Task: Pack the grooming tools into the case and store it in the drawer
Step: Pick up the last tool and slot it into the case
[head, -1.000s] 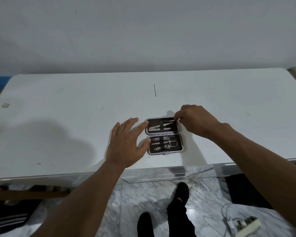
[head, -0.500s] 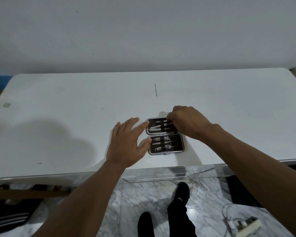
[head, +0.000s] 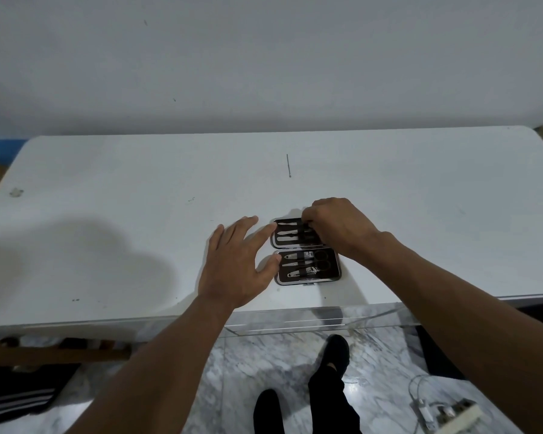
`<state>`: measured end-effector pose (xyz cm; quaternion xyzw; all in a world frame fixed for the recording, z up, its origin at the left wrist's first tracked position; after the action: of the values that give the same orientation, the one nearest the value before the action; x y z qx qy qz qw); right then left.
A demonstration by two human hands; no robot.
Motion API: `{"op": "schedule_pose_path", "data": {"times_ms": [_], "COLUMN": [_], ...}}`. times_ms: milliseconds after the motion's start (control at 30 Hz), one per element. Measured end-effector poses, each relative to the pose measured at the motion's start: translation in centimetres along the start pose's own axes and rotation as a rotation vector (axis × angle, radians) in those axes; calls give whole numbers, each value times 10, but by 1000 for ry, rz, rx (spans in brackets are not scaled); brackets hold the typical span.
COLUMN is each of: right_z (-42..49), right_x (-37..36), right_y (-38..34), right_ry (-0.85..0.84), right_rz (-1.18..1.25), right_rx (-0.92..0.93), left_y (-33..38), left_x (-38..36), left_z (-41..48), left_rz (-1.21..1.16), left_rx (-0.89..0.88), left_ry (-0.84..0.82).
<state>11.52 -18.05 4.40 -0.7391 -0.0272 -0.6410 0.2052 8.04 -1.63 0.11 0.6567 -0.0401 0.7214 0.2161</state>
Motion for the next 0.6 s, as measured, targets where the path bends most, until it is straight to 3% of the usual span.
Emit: {"op": "schedule_pose_path", "data": {"times_ms": [367,600], "right_z": [-2,4], "right_x": [2,25], "right_y": [9,23], "right_ry": [27,168], "right_rz": [126,219], "right_rx": [-87,-178], "left_y": [1,1], "left_x": [2,4], "left_z": [0,1], "left_rz": [-21,-11], "left_rx": [2,-2], "left_ry": [3,-2]}}
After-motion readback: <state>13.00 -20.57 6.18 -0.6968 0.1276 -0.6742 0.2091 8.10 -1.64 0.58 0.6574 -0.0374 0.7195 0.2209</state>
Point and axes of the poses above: each hand's wrist, its own z-axis towards the middle knuckle, its own x-axis out of the back of the hand, y = z × x, the point moved 8 cm from there along z, towards the middle knuckle, and after that the axes turned 8 degrees about z, right-handed, at the moved point
